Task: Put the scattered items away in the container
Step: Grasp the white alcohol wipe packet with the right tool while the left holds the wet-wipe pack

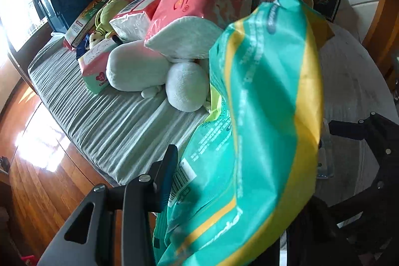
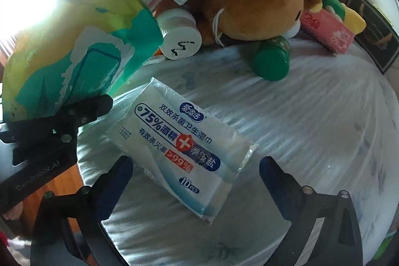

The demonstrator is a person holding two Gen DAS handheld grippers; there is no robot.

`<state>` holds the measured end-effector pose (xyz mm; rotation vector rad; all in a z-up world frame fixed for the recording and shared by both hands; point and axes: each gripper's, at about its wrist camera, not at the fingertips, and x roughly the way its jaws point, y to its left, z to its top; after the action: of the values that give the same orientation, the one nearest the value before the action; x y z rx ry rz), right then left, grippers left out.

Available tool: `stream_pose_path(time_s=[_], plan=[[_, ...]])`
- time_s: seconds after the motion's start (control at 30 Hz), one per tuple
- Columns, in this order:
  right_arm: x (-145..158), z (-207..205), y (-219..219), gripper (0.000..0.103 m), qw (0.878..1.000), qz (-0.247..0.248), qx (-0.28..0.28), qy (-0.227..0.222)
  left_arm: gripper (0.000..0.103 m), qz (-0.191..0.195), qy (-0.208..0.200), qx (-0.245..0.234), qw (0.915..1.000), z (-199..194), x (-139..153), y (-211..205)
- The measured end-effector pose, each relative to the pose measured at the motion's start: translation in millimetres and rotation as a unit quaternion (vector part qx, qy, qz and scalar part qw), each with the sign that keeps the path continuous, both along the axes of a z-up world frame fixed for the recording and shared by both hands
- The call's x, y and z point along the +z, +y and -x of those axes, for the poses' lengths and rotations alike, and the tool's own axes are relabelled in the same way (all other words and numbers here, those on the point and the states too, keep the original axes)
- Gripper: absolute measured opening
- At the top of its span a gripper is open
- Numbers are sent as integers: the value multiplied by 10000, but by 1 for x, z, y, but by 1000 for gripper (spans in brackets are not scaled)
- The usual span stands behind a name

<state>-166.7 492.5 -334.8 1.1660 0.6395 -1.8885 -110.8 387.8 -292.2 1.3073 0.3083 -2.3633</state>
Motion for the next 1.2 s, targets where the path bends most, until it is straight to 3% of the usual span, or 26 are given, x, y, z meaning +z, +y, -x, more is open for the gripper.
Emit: stream_pose_path(time_s=[0.1,0.17,0.2,0.23,0.57,0.6,0.63,0.87,0.97,1.0,1.13,1.2], plan=[[-6,5,-1,103,9997,191,-124,129,38,-7,-2,-3,10000,3,0,-1],[-4,10,0,89,9990,230,-348,189,37,-32,5,-11,10000,5,0,-2],[-2,12,2,71,9984,266,-468,200,37,-45,1,-14,10000,4,0,-3],[0,15,4,66,9977,296,-587,149,37,-71,3,-21,10000,4,1,-3],[30,-4,22,48,9933,496,-1040,69,37,-64,448,-120,9989,-18,45,-3],[35,-6,23,30,9928,537,-1069,50,37,-46,495,-125,9987,-21,50,-4],[40,-8,25,19,9919,573,-1129,47,37,-25,539,-131,9985,-24,56,-4],[49,-5,25,20,9881,203,-1496,-287,37,-111,571,-241,9980,-44,66,-8],[50,-22,42,28,9836,222,-1736,-424,37,-185,544,-244,9980,-51,58,-5],[50,-25,46,34,9835,246,-1752,-386,37,-158,531,-205,9983,-53,56,-3],[48,-25,53,72,9885,462,-1425,-184,37,-112,476,173,9987,-54,49,3],[45,-14,50,73,9936,505,-1009,-75,37,-1,470,601,9971,-53,45,2]])
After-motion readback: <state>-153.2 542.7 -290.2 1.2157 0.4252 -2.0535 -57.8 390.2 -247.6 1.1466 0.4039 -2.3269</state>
